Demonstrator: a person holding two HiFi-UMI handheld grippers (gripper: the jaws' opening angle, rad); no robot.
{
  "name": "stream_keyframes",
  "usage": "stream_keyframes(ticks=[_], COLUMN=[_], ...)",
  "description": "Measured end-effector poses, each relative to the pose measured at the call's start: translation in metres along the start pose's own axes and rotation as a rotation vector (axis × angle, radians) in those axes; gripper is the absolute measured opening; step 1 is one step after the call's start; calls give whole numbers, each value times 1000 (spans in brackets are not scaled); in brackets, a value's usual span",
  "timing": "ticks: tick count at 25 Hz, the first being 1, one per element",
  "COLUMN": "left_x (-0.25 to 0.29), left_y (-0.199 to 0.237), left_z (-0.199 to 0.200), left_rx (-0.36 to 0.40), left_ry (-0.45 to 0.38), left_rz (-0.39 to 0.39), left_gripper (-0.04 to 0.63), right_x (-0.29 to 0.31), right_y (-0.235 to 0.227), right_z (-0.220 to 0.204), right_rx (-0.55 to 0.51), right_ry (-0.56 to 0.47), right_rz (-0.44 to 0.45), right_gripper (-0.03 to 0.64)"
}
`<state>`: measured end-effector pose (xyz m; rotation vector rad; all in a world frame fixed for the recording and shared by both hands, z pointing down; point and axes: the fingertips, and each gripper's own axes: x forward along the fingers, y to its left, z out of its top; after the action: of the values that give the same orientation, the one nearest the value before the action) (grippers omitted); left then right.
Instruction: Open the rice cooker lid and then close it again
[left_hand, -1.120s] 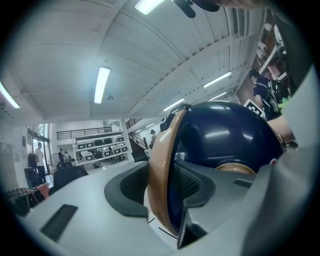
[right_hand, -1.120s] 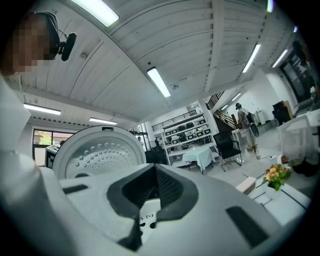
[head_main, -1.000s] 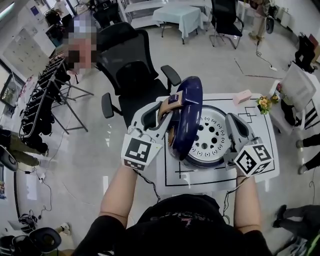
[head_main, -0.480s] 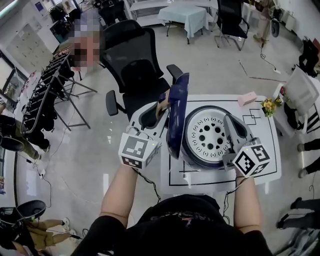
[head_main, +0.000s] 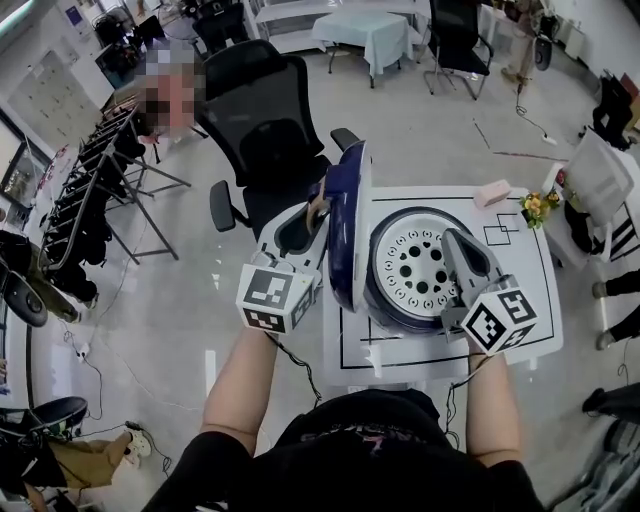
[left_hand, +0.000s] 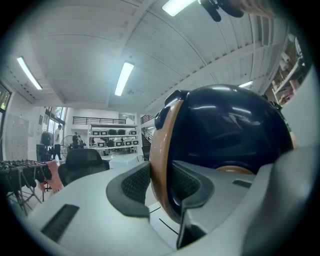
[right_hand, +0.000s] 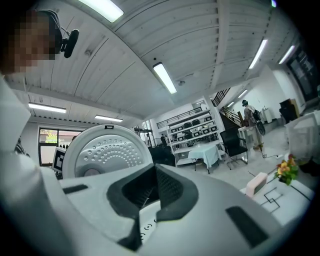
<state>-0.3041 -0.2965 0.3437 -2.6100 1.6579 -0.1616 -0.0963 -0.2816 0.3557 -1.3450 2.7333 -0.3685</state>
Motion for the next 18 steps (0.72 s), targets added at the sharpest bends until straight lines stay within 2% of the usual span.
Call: stream_keyframes(ticks=[4, 7, 13, 18], left_x=[-3, -11, -36, -63], left_y=[0, 1, -4, -9], left_z=[2, 1, -6, -12], left_rx=[24, 13, 4, -11], left_ry=[-4, -8, 7, 32], left_rz=[30, 48, 81, 165], left_gripper=[127, 139, 211, 269], right_x=[-6, -12, -21, -35], right_y=[4, 9, 15, 20], right_z=[3, 4, 4, 4], right_rx=[0, -5, -10, -14], right_ry=[-4, -5, -4, 9], right_rz=[-5, 1, 33, 84], right_gripper=[2, 2, 2, 2])
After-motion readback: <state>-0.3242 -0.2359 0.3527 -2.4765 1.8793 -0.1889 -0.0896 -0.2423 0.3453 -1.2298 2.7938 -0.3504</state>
